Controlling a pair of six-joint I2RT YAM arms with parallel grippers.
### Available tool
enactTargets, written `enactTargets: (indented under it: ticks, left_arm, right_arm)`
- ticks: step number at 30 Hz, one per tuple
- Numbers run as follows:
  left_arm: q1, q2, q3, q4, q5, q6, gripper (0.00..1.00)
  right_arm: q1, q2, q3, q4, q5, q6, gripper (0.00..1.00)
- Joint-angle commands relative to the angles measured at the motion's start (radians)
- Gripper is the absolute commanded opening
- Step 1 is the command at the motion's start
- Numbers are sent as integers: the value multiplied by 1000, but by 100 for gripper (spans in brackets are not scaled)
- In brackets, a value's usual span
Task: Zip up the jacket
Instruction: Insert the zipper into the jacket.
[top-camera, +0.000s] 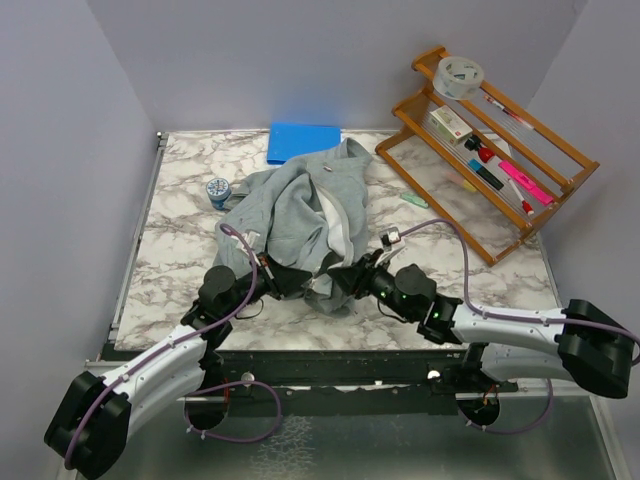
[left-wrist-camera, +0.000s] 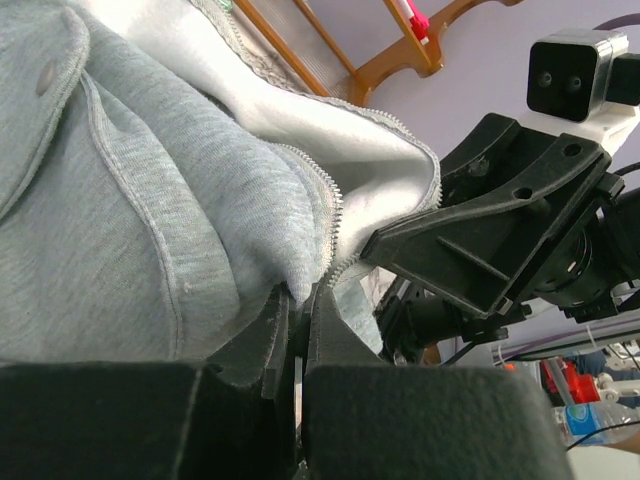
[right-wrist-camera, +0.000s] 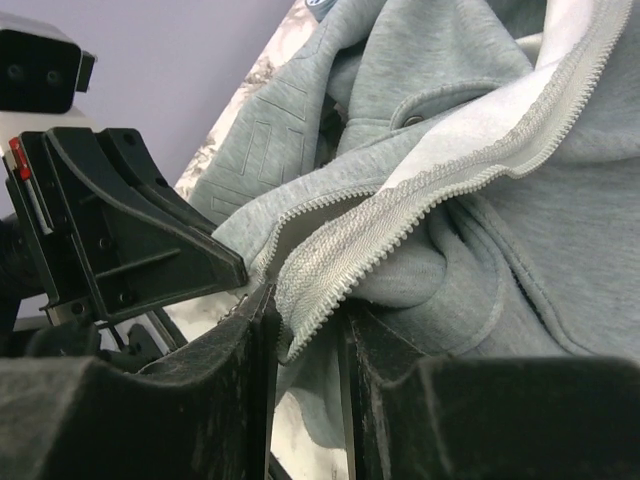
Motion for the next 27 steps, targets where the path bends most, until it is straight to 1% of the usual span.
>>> enactTargets:
  ticks: [1, 4, 8, 10, 12, 14, 16, 18, 19, 21, 23, 25, 27]
  left_arm:
    - [2, 1, 3, -7, 42, 31, 0]
    - [2, -3, 6, -9, 50, 39, 0]
    - [2, -7, 12, -14, 54, 51, 0]
    - [2, -5, 17, -14, 59, 58, 0]
    - [2, -1, 25, -16, 70, 65, 0]
    - [2, 2, 30, -17, 83, 71, 0]
    - [2, 4, 32, -20, 91, 74, 0]
    - [2, 2, 32, -23, 94, 76, 0]
    - [3, 1, 32, -25, 95, 75, 0]
    - [2, -3, 32, -36, 83, 71, 0]
    - [2, -9, 35, -55, 57, 65, 0]
    - [2, -16, 45, -117, -16, 55, 0]
    - [2, -21, 56, -207, -83, 52, 0]
  right_arm:
    - [-5, -59, -29, -98, -24, -62, 33]
    - [-5, -120, -22, -179, -42, -150, 33]
    - [-5, -228, 24, -334, -31, -296, 37]
    - [-7, -266, 64, -435, -29, -354, 42]
    - [-9, -266, 146, -559, -47, -411, 48]
    - [-21, -231, 229, -685, -111, -462, 52]
    - [-61, -178, 306, -785, -217, -506, 56]
    - [-89, -132, 364, -845, -323, -547, 57]
    - [-94, -117, 385, -862, -345, -565, 58]
    - [-98, -100, 410, -877, -344, -571, 58]
    - [-100, -80, 445, -915, -301, -537, 57]
    - [-100, -61, 483, -981, -315, -517, 57]
    - [-101, -64, 483, -1018, -327, -455, 57]
